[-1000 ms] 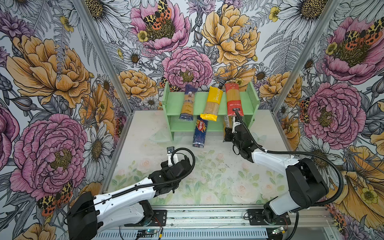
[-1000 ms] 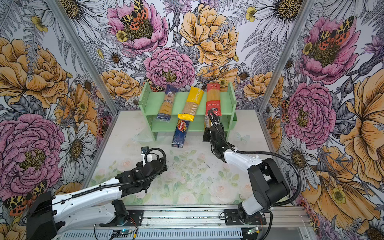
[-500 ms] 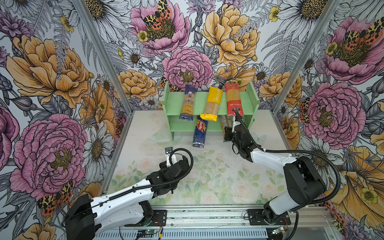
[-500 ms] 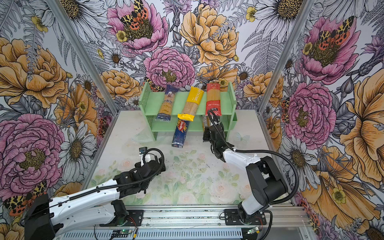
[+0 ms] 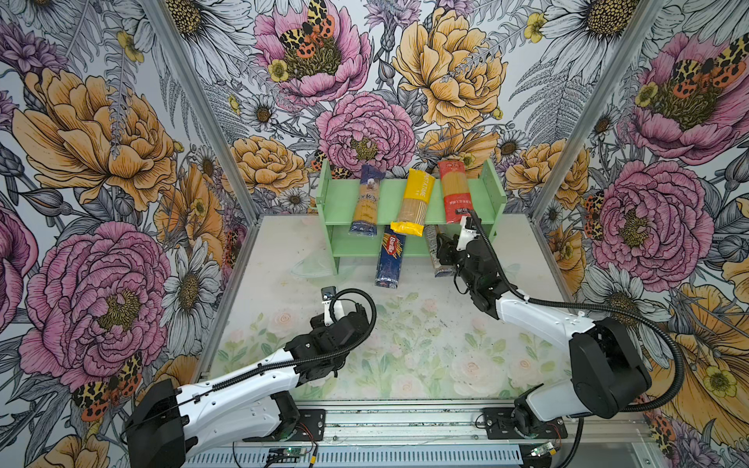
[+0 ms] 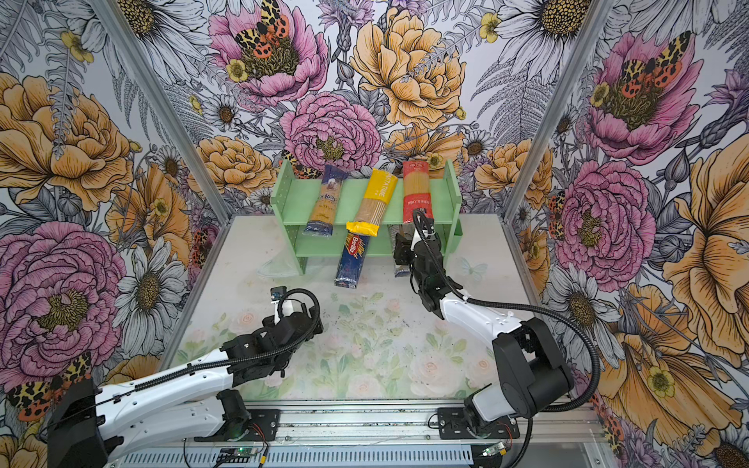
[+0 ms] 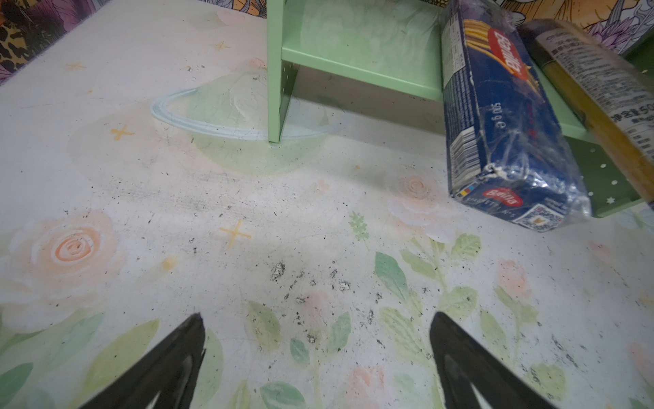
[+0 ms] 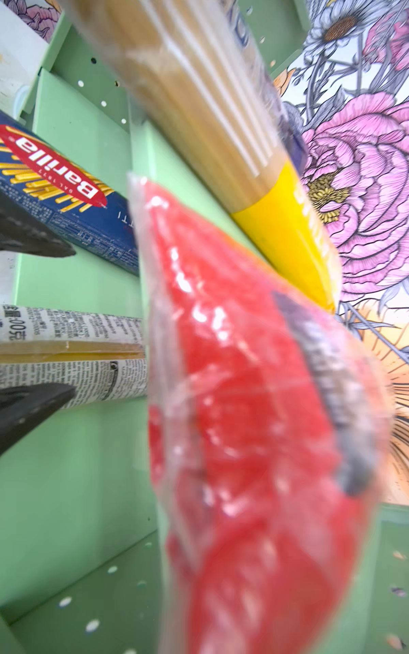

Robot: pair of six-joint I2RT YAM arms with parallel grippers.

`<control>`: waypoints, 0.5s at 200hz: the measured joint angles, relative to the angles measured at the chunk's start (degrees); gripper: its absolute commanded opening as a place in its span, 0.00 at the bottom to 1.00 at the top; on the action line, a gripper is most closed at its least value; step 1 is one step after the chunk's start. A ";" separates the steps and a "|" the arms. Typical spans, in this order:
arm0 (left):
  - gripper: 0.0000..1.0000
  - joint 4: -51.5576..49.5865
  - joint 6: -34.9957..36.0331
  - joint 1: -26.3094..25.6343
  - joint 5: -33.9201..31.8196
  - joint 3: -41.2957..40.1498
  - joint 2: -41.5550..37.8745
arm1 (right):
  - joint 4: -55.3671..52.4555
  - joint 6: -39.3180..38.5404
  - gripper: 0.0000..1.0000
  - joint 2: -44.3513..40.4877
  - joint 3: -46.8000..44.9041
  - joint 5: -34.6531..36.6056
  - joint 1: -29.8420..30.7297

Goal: Arrange pasta packages on shelves
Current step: Place the pasta bag on the shelf.

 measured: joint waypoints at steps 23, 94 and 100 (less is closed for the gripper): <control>0.99 0.00 0.07 0.00 0.00 0.00 0.00 | 0.42 0.04 0.58 -2.75 -2.23 -0.55 0.00; 0.99 0.00 1.22 0.00 0.02 0.00 0.00 | -0.68 0.26 0.54 -16.81 -16.85 -4.81 2.56; 0.99 0.00 1.31 0.00 0.02 0.00 0.00 | -0.74 0.28 0.54 -18.69 -18.23 -5.75 2.84</control>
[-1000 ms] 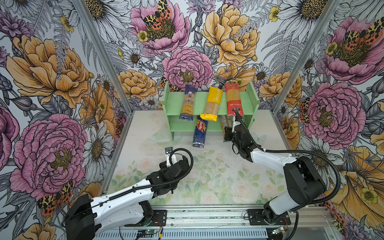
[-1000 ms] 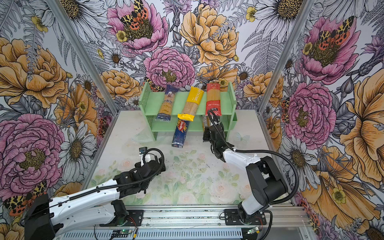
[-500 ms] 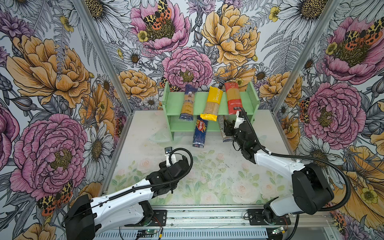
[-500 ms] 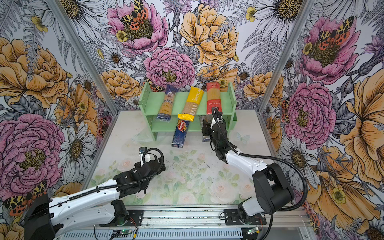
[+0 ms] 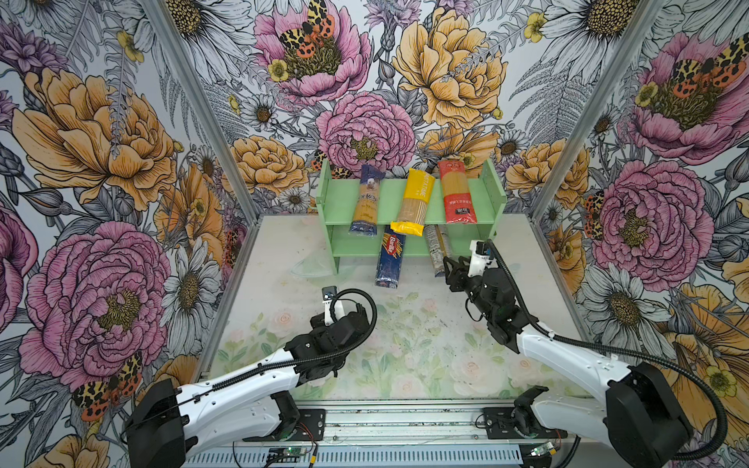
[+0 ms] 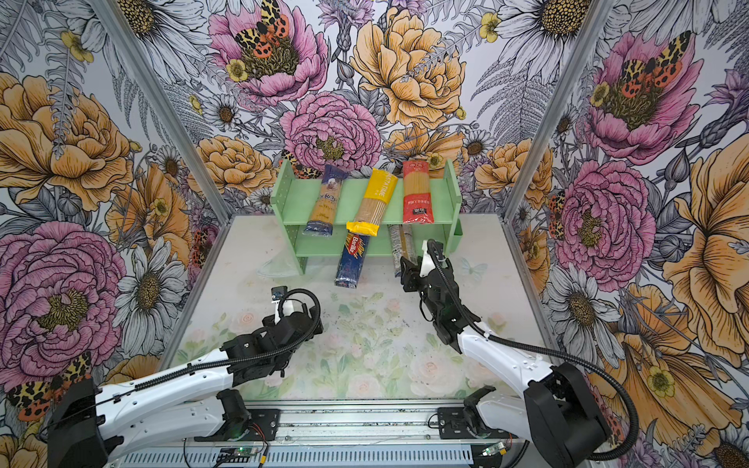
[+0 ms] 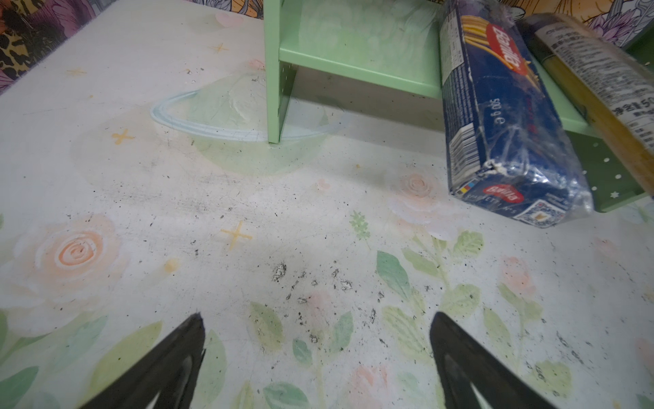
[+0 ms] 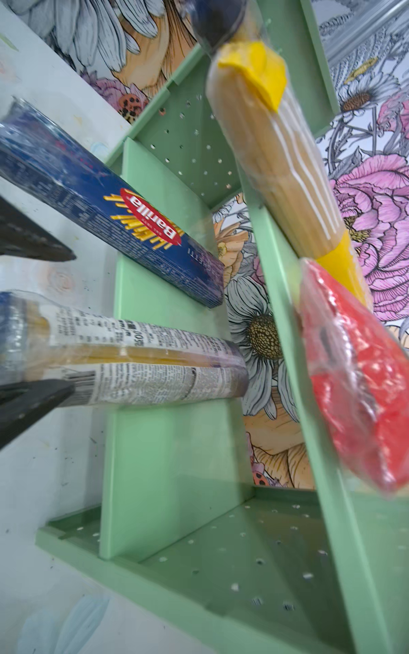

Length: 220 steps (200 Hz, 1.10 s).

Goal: Arrange pasta packages on shelves
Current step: Place the pasta bag on the shelf, then move the pasta box to the shelf.

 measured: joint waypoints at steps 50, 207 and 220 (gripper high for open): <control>0.99 -0.04 0.20 0.66 0.09 0.00 0.00 | -1.62 3.10 0.51 -9.27 -7.17 -10.56 1.11; 0.99 -2.40 0.00 1.79 0.17 0.00 -2.14 | 2.40 7.58 0.18 13.66 0.70 -26.21 14.95; 0.99 -2.40 0.00 1.92 0.28 0.00 -2.14 | 2.91 7.39 0.14 15.50 2.01 -26.21 15.41</control>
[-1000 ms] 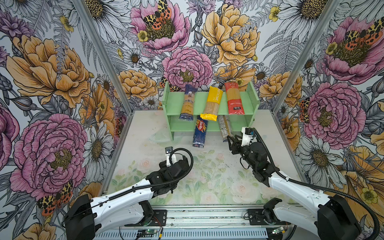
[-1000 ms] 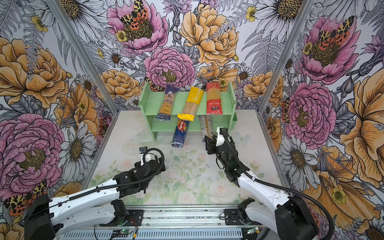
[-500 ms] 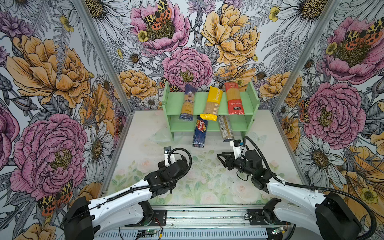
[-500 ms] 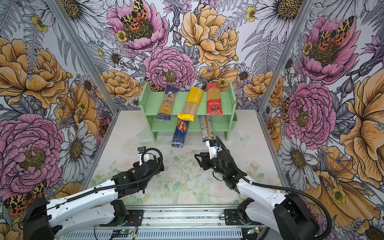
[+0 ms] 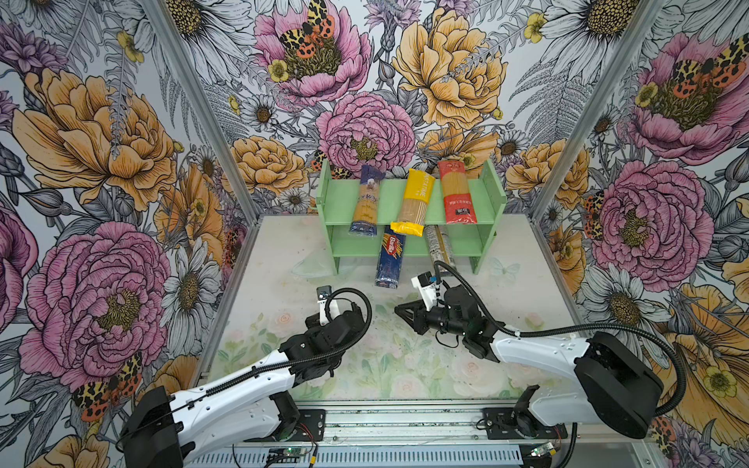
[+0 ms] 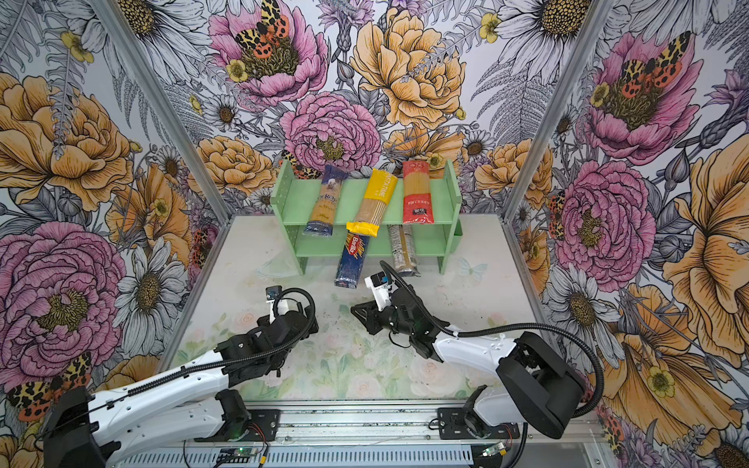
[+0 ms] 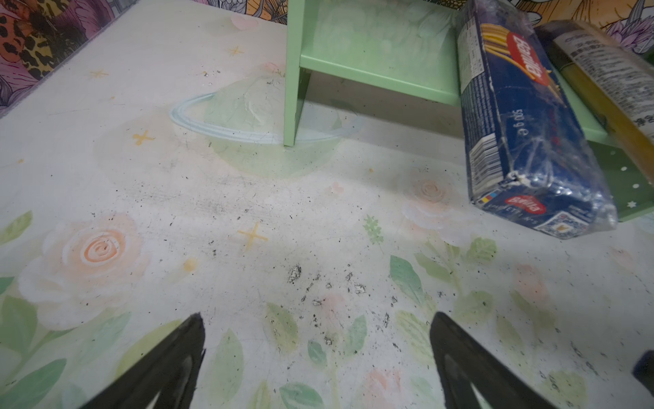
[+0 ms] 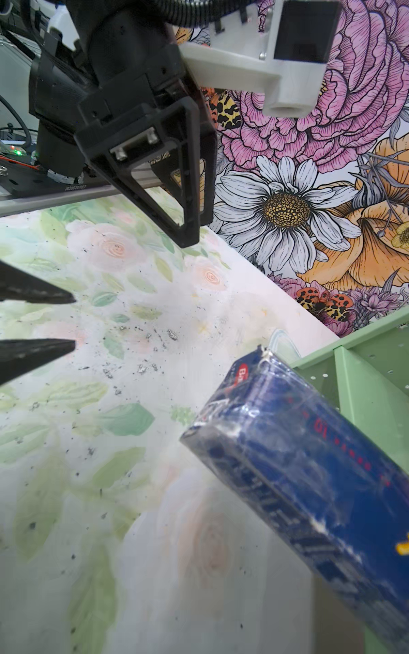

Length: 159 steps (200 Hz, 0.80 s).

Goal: Arrange pasta packages on shelves
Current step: Move the pasta box to the shelf.

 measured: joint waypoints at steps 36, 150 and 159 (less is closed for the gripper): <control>0.99 -0.02 0.00 0.46 0.07 0.00 -0.02 | 0.83 -0.04 0.03 4.28 2.86 0.04 0.42; 0.99 -0.20 0.00 1.07 0.55 0.00 -1.03 | 3.43 -0.28 0.01 12.79 10.78 6.10 0.42; 0.99 -0.20 0.02 1.07 0.63 0.00 -1.16 | 3.63 -0.28 0.00 13.25 11.19 7.06 0.39</control>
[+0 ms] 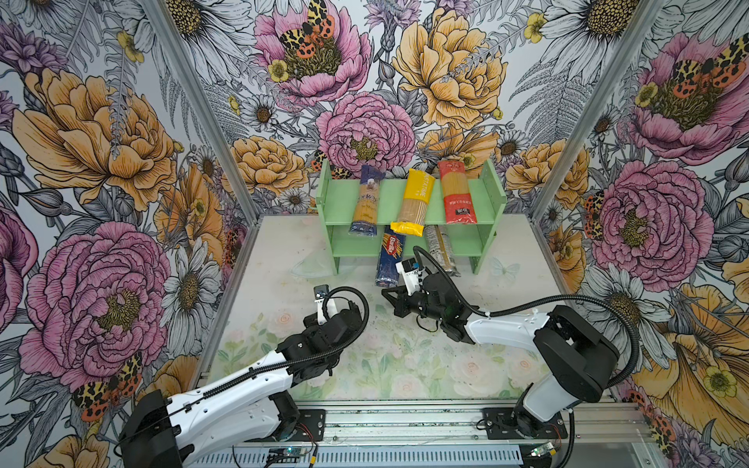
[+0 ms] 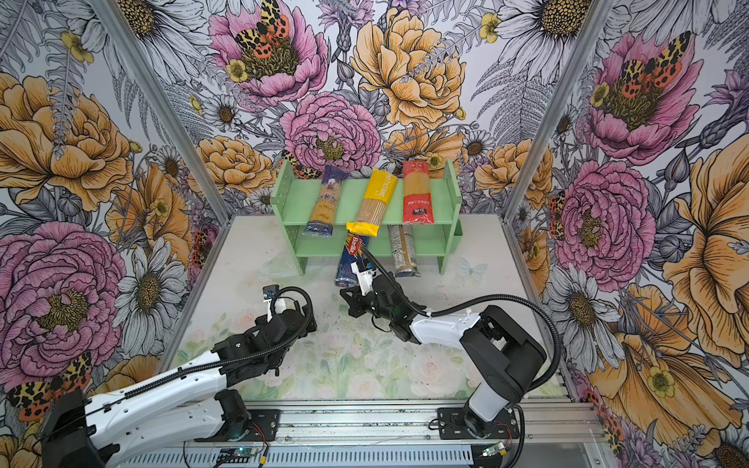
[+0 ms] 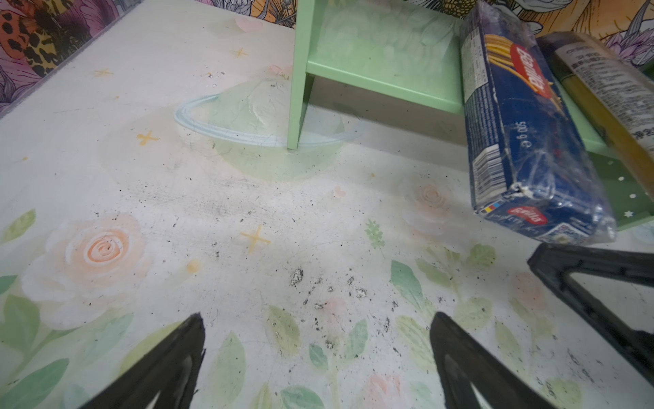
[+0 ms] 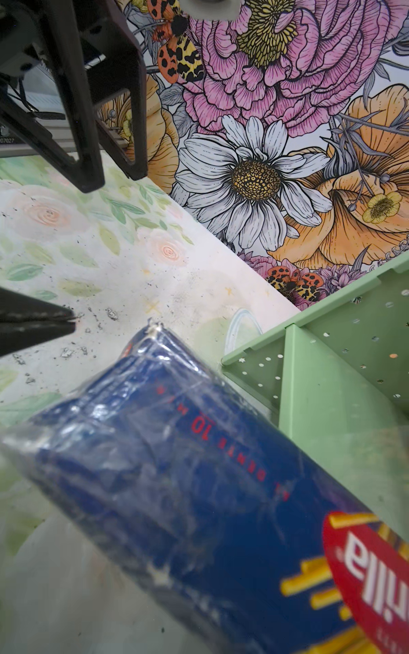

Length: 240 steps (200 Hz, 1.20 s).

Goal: Arrange pasta packages on shelves
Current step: Move the pasta box to the shelf.

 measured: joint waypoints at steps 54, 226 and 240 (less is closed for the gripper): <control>0.99 0.02 0.00 0.00 0.09 0.00 -0.09 | 0.15 0.02 0.01 1.86 0.85 3.28 -1.14; 0.99 0.00 0.00 0.00 0.28 -0.37 -0.09 | 0.13 -1.29 0.11 3.23 3.72 2.14 -4.87; 0.99 0.00 0.00 0.00 0.28 -0.37 -0.09 | -0.15 -1.49 0.14 0.59 1.31 1.49 -4.87</control>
